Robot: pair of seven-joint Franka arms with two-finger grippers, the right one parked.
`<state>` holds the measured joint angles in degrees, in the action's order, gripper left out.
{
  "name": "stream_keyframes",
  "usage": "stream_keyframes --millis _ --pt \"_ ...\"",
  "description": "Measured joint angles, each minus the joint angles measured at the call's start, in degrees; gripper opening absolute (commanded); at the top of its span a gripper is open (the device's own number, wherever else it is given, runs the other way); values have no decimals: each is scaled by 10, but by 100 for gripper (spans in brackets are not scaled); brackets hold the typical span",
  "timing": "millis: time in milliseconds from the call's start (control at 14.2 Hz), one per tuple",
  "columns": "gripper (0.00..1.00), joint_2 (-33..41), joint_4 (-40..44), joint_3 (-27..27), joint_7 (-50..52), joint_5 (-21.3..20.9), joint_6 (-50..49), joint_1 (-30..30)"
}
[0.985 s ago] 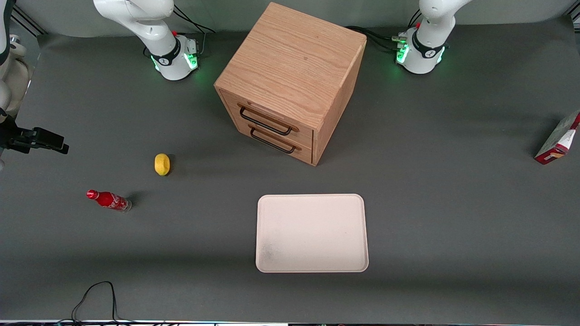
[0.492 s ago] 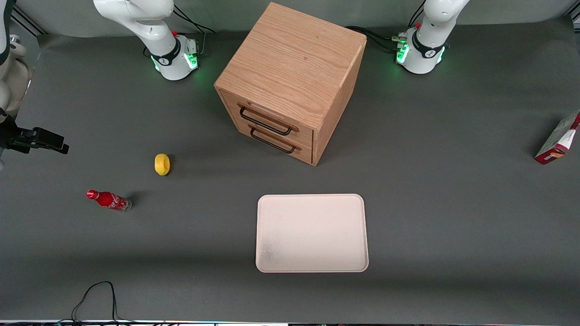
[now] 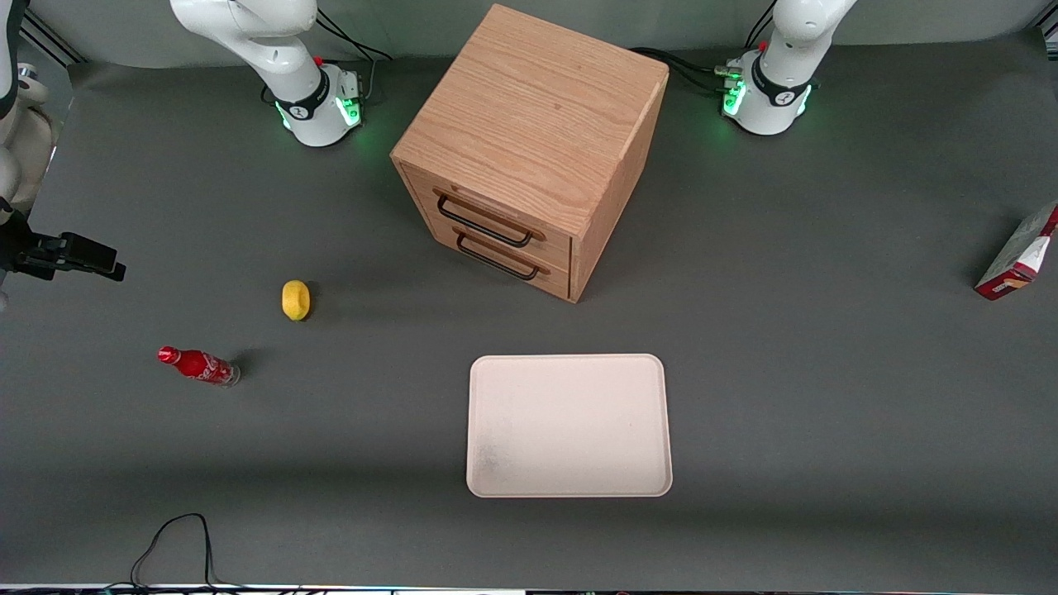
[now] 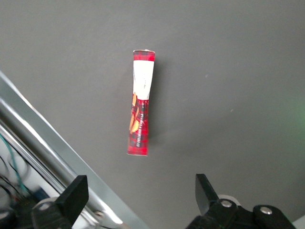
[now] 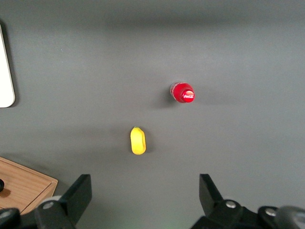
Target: Place red cookie box on tray
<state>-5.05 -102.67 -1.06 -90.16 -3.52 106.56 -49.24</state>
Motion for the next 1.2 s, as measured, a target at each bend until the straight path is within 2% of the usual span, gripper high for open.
stream_keyframes --millis 352,774,1196 --pt "100 -14 -38 1 -59 4 62 1" --pt "100 -44 -154 -2 -119 54 204 -3" --pt "100 -116 -161 -4 -133 59 259 -22"
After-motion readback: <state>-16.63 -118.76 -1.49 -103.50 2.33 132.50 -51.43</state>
